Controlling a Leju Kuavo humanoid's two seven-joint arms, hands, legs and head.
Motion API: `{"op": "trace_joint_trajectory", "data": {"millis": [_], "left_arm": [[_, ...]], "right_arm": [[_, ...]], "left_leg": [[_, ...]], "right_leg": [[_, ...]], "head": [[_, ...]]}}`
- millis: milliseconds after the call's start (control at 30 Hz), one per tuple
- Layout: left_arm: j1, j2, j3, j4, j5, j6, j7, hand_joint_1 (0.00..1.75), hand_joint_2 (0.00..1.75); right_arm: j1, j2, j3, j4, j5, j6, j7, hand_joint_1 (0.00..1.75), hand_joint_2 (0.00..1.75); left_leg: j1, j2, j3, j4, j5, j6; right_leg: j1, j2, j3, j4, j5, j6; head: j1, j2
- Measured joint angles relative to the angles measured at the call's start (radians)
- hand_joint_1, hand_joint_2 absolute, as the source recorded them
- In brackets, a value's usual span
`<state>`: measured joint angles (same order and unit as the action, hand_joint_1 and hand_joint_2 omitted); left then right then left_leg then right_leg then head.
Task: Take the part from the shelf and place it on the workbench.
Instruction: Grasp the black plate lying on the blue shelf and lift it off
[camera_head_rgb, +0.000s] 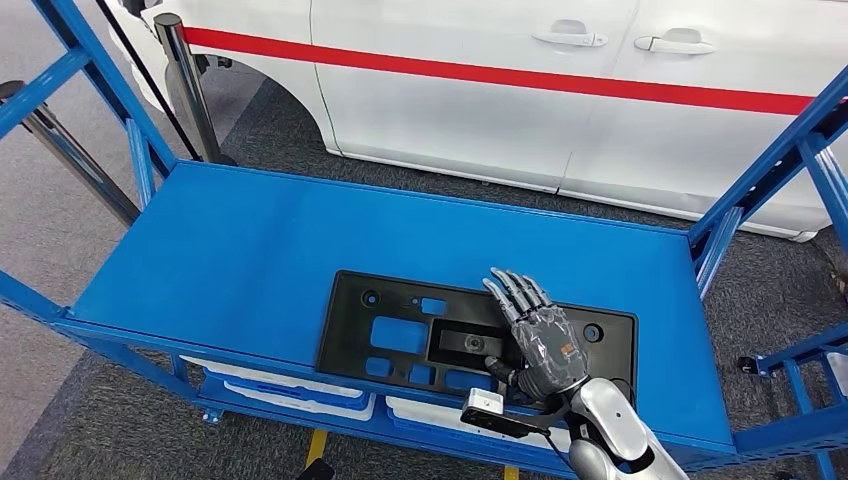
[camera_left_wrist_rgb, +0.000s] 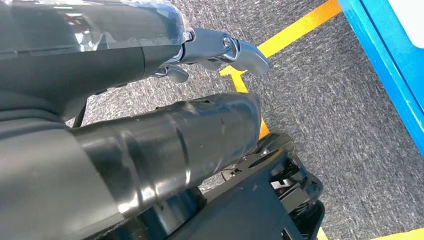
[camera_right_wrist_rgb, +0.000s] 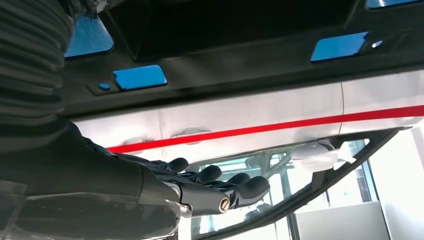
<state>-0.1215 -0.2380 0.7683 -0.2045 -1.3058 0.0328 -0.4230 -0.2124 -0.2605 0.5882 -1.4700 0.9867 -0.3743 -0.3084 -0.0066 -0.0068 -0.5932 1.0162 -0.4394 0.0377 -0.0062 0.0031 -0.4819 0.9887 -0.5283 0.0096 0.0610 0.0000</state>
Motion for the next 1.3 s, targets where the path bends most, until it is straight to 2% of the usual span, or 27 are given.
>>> {"op": "trace_joint_trajectory", "data": {"millis": [300, 533, 700, 967, 1167, 1300], "left_arm": [[0.0, 0.0, -0.004, 0.0, -0.001, 0.0, 0.004, 0.0, 0.0], [0.0, 0.0, -0.016, 0.0, -0.001, 0.004, 0.01, 0.0, 0.0], [0.0, 0.0, -0.023, 0.0, -0.001, 0.005, 0.012, 0.0, 0.0], [-0.002, 0.0, -0.029, 0.0, -0.001, 0.006, 0.019, 0.0, 0.0], [-0.002, 0.0, -0.029, 0.0, 0.008, 0.012, 0.019, 0.0, 0.0], [-0.002, 0.0, -0.029, 0.0, 0.013, 0.014, 0.02, 0.0, 0.0]], "right_arm": [[-0.007, 0.0, 0.003, -0.004, 0.008, -0.043, 0.013, 0.0, 1.75], [-0.007, 0.0, -0.001, -0.041, 0.067, -0.12, 0.045, 0.0, 1.75], [-0.035, -0.006, -0.004, -0.09, 0.12, -0.134, 0.063, 0.0, 1.75], [-0.138, -0.007, 0.028, -0.152, 0.085, -0.024, 0.071, 0.0, 1.75], [-0.173, -0.035, 0.1, -0.155, -0.097, 0.156, 0.03, 0.0, 1.75], [-0.175, -0.061, 0.149, -0.155, -0.152, 0.21, 0.011, 0.0, 1.75]], "left_leg": [[0.0, 0.0, 0.0, 0.0, 0.0, 0.0], [0.0, 0.0, 0.0, 0.0, 0.0, 0.0], [0.0, 0.0, 0.0, 0.0, 0.0, 0.0], [0.0, 0.0, 0.0, 0.0, 0.001, 0.001], [0.0, 0.0, 0.0, 0.0, 0.001, 0.001], [0.0, 0.0, 0.0, 0.0, 0.001, 0.001]], "right_leg": [[0.0, 0.0, 0.0, 0.0, 0.0, 0.0], [0.0, 0.0, 0.0, 0.0, 0.0, 0.0], [0.0, 0.0, 0.0, 0.001, 0.0, 0.0], [0.0, -0.001, 0.0, 0.002, 0.0, 0.0], [0.0, -0.001, 0.0, 0.002, 0.0, 0.0], [0.0, -0.001, -0.001, 0.002, 0.0, 0.0]], "head": [[0.0, 0.0], [0.0, 0.0], [0.0, 0.0], [0.0, 0.0], [0.0, 0.0], [0.0, 0.0]]}}
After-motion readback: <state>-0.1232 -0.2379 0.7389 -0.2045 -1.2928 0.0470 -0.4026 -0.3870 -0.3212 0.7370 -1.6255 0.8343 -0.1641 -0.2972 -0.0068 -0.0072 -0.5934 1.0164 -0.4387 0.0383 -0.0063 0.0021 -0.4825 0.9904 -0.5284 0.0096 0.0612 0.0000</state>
